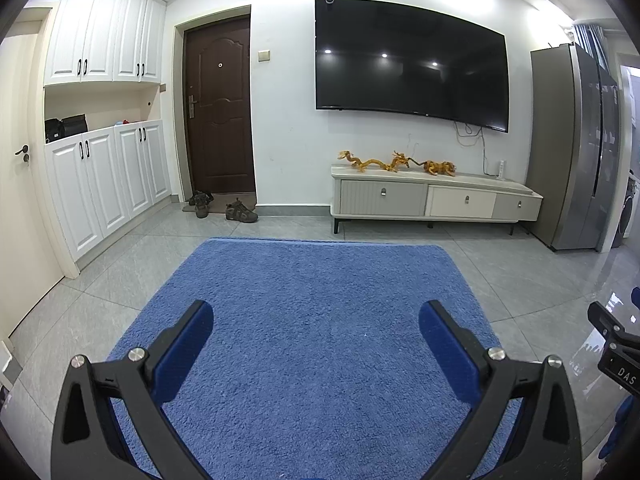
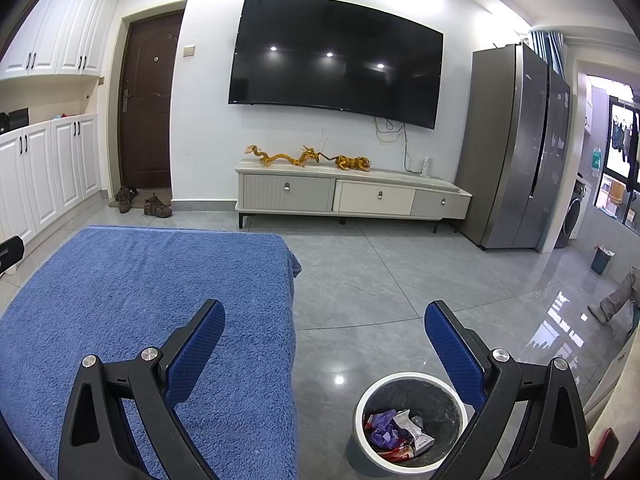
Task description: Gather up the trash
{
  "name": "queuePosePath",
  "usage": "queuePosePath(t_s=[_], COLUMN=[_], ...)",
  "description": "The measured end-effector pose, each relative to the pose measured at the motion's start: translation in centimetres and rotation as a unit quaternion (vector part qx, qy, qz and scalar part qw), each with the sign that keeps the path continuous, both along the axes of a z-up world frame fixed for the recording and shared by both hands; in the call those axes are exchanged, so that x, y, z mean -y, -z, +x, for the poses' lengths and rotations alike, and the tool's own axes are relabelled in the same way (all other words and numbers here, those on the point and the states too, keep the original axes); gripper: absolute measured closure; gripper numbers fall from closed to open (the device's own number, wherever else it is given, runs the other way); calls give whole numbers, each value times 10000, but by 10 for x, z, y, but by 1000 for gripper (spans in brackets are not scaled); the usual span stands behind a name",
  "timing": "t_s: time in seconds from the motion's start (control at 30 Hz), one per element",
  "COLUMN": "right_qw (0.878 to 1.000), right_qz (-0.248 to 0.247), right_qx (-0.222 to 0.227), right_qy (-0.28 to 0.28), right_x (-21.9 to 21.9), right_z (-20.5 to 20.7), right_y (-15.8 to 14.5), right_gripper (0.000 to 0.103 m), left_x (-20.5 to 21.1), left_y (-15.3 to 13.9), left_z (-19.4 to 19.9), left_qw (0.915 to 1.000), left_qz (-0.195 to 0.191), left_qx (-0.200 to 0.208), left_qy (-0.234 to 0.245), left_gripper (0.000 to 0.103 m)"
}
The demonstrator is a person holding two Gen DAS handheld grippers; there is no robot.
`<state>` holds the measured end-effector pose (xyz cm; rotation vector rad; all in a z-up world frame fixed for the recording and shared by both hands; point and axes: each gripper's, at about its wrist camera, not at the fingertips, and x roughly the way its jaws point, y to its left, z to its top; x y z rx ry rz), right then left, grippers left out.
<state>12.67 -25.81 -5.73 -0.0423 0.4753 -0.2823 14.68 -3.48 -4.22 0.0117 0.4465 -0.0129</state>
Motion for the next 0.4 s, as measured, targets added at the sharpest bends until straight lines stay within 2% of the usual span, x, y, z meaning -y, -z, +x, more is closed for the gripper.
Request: queuePosePath(t_s=[0.4], right_qw=[10000], right_qz=[-14], right_qx=[-13], right_qy=[51], right_x=[1], right_z=[-1], right_y=[1], right_gripper=[4], left_x=[-2], left_y=[0], left_z=[1], left_qw=[10000], left_qz=[-19], left_qx=[-4], left_qy=[0], left_gripper=[0])
